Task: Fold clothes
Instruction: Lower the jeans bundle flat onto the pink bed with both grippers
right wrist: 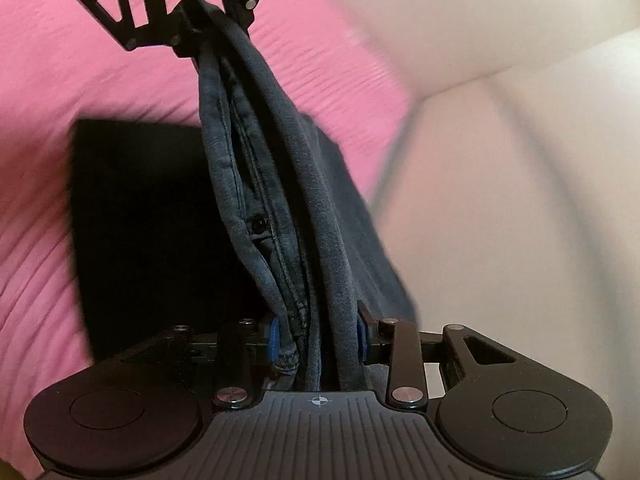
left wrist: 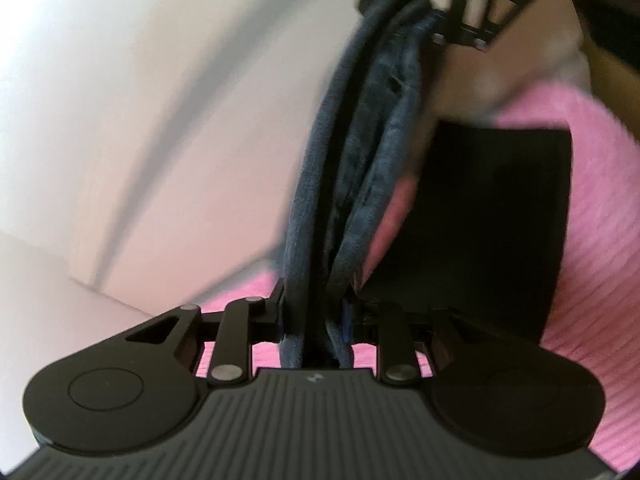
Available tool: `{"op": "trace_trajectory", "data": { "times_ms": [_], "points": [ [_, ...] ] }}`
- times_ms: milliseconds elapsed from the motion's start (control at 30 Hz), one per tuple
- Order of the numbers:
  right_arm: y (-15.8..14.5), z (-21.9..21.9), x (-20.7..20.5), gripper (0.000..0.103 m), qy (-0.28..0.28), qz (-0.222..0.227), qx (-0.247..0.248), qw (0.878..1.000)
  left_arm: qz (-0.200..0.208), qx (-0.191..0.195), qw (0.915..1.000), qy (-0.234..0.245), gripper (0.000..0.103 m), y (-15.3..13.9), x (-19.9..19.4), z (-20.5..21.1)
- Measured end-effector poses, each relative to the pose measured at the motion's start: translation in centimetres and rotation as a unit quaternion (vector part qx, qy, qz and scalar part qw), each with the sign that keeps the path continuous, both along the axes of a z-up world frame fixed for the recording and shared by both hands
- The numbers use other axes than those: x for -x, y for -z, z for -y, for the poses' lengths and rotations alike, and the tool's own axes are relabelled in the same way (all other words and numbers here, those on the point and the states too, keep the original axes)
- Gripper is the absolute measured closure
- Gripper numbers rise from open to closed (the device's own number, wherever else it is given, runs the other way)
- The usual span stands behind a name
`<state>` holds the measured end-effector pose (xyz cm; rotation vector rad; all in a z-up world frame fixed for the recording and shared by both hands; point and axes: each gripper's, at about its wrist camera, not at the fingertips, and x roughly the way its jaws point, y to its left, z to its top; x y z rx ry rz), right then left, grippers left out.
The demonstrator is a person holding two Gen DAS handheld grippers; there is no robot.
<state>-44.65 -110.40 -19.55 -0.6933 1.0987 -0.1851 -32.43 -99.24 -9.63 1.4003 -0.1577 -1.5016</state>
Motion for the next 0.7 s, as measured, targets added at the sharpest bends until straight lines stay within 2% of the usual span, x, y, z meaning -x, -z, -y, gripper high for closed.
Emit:
{"op": "trace_trajectory", "data": {
  "times_ms": [100, 167, 300, 467, 567, 700],
  "points": [
    [3.7, -1.3, 1.4, 0.068, -0.007, -0.007, -0.006, 1.0, -0.007, -0.068, 0.9976, -0.009, 0.081, 9.9, 1.1, 0.3],
    [3.6, -1.2, 2.0, 0.067, -0.002, 0.005, -0.012, 1.0, -0.002, -0.088, 0.9961, -0.004, 0.081, 13.4, 1.7, -0.4],
    [2.3, -0.2, 2.0, 0.067, 0.009, 0.0, -0.04, 0.999, -0.004, -0.073, 0.9973, 0.006, 0.08, 14.1, 1.2, -1.6],
    [1.2, -2.4, 2.7, 0.071, 0.027, 0.01, -0.033, 0.999, 0.003, -0.063, 0.9979, 0.013, 0.082, 13.2, 2.1, -1.8],
    [2.0, -4.0, 3.4, 0.071, 0.021, 0.001, -0.025, 0.999, -0.001, -0.053, 0.9982, 0.027, 0.083, 13.4, 2.5, -3.3],
    [3.4, -4.6, 2.6, 0.068, 0.02, -0.015, -0.008, 1.0, 0.0, -0.06, 0.9973, 0.041, 0.082, 14.8, 2.7, -4.4]
  ]
}}
